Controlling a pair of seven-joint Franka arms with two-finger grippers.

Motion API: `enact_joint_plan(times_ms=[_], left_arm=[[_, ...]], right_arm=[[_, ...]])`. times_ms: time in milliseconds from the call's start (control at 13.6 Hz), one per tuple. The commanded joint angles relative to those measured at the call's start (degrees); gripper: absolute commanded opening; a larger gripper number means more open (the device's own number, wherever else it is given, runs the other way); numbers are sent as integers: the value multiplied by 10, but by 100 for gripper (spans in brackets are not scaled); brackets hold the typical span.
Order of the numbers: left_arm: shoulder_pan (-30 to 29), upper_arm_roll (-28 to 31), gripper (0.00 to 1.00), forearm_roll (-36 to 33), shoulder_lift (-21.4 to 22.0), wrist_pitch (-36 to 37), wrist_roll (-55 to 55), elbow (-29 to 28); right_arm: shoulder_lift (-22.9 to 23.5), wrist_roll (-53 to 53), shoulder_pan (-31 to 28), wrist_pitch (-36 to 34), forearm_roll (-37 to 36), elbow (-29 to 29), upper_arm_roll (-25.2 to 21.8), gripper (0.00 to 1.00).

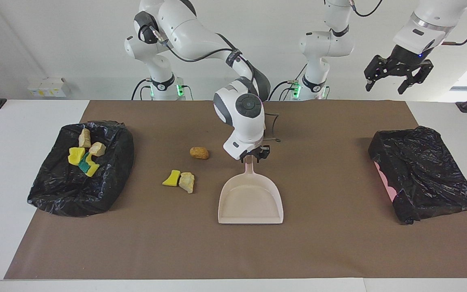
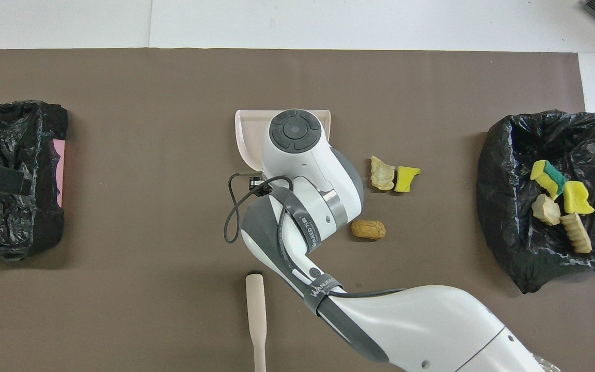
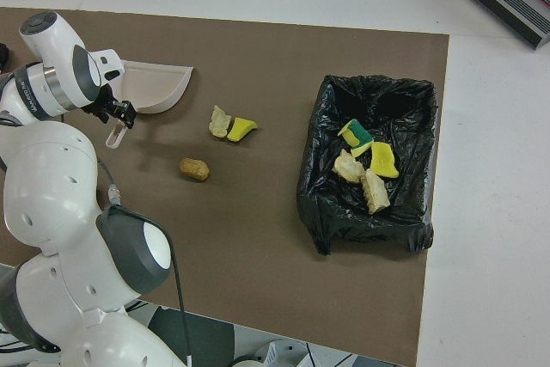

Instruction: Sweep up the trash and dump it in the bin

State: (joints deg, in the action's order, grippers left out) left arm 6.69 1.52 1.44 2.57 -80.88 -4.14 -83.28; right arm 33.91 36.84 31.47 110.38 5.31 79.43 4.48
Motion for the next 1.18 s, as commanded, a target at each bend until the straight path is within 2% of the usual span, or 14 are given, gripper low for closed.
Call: enact_joint_plan(times_ms=[0,368,736,1104], left_arm=[[1,-3,100,-8,14,-5,-2,-15],[5,-21,100,-6,3,-41,1,-18],[5,-94,100,-9,-9,-132,11,-81],[6,-179,100,-12,-31,-238,99,-145]], right_arm=[[-44,25,25,-5,11,46,-3,100],[-110,59,90,13,8,145,-3,100],[-228,104,154,103,15,334,-3,100],[-300,135,221,135,68,445,-1,100]])
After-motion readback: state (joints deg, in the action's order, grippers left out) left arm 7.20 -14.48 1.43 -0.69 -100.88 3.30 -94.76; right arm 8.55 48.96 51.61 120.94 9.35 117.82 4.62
